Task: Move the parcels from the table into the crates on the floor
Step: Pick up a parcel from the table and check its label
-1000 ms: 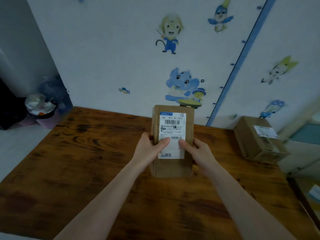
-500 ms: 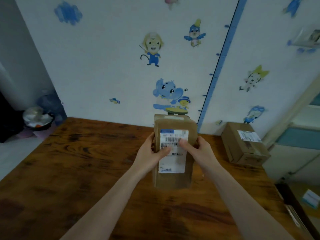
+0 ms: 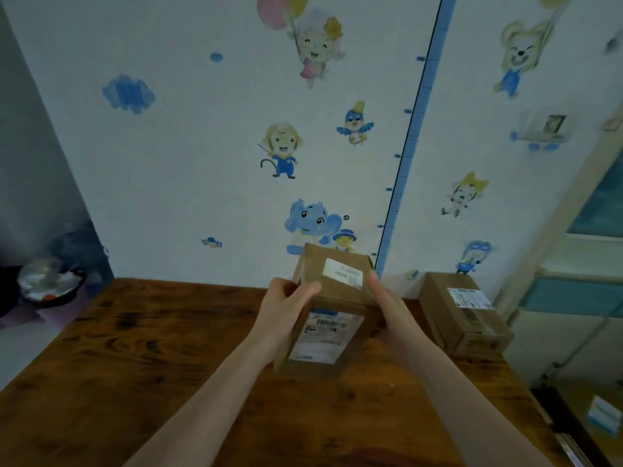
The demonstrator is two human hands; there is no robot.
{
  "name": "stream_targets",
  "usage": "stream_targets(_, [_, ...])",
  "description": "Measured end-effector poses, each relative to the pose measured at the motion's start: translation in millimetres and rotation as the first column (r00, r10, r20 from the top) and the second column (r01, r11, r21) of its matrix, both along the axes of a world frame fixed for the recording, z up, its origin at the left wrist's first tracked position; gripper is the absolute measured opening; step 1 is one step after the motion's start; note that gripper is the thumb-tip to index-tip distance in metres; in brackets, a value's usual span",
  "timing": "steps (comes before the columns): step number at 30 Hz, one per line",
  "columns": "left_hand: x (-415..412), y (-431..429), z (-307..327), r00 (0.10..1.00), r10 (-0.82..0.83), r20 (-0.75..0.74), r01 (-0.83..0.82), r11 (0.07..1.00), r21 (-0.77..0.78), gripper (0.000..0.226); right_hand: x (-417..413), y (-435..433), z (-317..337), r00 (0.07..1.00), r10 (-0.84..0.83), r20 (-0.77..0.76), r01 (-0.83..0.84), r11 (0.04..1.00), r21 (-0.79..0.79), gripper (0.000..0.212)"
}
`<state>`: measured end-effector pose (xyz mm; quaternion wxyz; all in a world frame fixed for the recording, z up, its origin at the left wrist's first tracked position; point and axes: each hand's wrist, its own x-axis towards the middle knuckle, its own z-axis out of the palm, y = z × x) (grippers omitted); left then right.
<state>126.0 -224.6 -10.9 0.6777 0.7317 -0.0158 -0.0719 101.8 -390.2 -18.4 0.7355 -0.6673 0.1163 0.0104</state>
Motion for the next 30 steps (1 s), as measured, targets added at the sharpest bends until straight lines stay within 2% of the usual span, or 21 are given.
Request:
stream_targets(4, [5, 3, 8, 0.997, -0.079, -0.009, 0.079, 0.996, -0.037, 0.048, 4, 3, 8, 1.000, 0.000, -0.002, 0.000, 0.998, 0.059, 0.045])
stream_targets(8, [8, 11, 4, 0.998, -0.066, -0.011, 0.066, 0.997, -0.043, 0.057, 7, 7, 13, 0.997, 0.050, 0.059, -0.046, 0.996, -0.074, 0.052])
stream_targets(12, [11, 16, 1, 0.990, -0.115, 0.077, 0.110, 0.992, 0.065, 0.067, 9, 11, 10, 0.998, 0.007, 0.069, -0.005, 0.999, -0.036, 0.051])
stream_targets(16, [14, 21, 1, 0.990, -0.072, 0.124, 0.061, 0.994, 0.090, 0.062, 9, 15, 9, 0.998, -0.003, 0.068, 0.005, 1.000, -0.027, 0.056])
stream_targets(19, [14, 24, 0, 0.981, -0.082, 0.177, 0.060, 0.990, 0.126, 0.053, 10, 18, 7, 0.999, -0.024, -0.033, 0.025, 0.999, 0.038, 0.066])
stream_targets(21, [13, 24, 2, 0.965, -0.138, 0.222, 0.097, 0.978, 0.183, 0.052, 12, 19, 5, 0.994, -0.059, -0.087, 0.066, 0.994, 0.082, 0.059])
stream_targets(23, [13, 25, 6, 0.965, -0.165, 0.204, 0.135, 0.979, 0.153, 0.049, 11, 21, 2, 0.992, -0.088, -0.091, 0.099, 0.986, 0.131, 0.048])
stream_targets(25, [14, 26, 9, 0.984, -0.141, 0.111, 0.136, 0.989, 0.054, 0.045, 9, 21, -1, 0.996, -0.068, -0.060, 0.071, 0.996, 0.062, 0.053])
stream_targets(27, [16, 27, 6, 0.989, -0.080, 0.121, 0.068, 0.993, 0.099, 0.051, 8, 23, -3, 0.999, -0.029, -0.031, 0.029, 1.000, -0.006, 0.066])
stream_targets(30, [15, 29, 0, 0.989, -0.023, 0.149, 0.001, 0.989, 0.145, 0.053, 10, 27, -2, 0.999, -0.050, 0.008, 0.051, 0.997, -0.065, 0.070])
